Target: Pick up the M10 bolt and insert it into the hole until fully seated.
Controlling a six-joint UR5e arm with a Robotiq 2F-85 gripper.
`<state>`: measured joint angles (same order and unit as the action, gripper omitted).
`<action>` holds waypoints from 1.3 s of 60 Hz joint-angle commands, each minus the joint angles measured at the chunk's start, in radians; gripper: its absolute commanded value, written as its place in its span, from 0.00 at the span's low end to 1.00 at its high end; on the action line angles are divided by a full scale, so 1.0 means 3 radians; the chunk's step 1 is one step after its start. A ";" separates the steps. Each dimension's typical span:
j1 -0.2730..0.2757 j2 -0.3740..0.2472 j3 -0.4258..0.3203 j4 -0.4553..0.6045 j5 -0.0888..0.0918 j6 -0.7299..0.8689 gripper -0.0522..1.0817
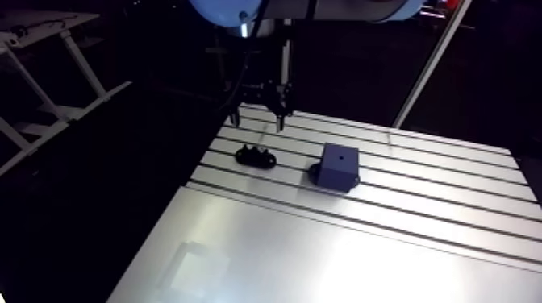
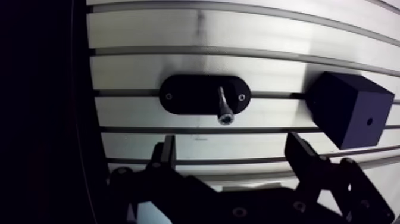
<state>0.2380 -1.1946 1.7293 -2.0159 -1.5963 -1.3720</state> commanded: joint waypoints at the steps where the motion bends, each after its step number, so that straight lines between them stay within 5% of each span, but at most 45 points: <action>1: 0.0000 0.0031 0.0046 -0.0007 0.0006 -0.0010 0.05; 56: -0.0001 0.0144 0.0139 -0.0166 0.0016 -0.0056 0.07; 78: -0.0011 0.0180 0.0139 -0.0175 0.0026 -0.0061 0.15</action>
<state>0.2366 -1.1496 1.7706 -2.0655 -1.5910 -1.3898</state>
